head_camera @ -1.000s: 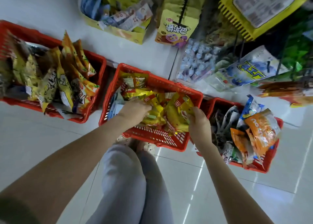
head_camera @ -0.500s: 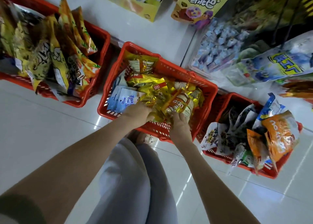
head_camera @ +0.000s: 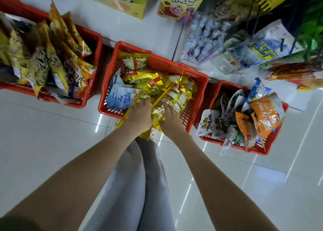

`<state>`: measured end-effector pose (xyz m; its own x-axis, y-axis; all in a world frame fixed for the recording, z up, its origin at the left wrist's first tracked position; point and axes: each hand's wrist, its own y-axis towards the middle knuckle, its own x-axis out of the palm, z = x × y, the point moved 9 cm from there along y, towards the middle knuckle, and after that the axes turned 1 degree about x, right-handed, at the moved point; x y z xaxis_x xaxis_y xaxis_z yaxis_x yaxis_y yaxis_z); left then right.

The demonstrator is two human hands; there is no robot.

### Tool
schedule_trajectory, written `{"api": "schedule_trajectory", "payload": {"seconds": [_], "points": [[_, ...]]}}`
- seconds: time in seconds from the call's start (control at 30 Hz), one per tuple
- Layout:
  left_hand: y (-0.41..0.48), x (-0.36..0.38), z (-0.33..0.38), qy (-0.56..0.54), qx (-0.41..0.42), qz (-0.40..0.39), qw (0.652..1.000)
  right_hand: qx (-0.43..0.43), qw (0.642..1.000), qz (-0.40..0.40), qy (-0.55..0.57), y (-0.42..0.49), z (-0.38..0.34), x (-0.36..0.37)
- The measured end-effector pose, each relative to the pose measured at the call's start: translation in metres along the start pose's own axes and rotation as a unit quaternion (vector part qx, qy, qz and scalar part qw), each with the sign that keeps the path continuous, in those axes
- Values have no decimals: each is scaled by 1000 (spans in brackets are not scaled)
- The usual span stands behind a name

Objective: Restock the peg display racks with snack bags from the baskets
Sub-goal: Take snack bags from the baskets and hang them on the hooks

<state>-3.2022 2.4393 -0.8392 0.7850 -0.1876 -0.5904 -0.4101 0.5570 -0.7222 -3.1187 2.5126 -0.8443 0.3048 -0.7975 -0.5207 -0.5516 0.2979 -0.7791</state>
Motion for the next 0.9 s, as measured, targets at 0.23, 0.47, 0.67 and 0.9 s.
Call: {"api": "schedule_trajectory", "payload": {"seconds": [0.23,0.47,0.67,0.9], "points": [[-33,-26,77,2,70,-21,997,47,995,90,25,-61,19,-54],[-35,6,183,45,139,6,989,86,953,291,24,-112,135,-136],[-16,75,288,57,199,61,976,70,926,370,12,-129,283,-180],[29,151,365,155,232,46,959,144,968,202,32,-98,414,-178]]}}
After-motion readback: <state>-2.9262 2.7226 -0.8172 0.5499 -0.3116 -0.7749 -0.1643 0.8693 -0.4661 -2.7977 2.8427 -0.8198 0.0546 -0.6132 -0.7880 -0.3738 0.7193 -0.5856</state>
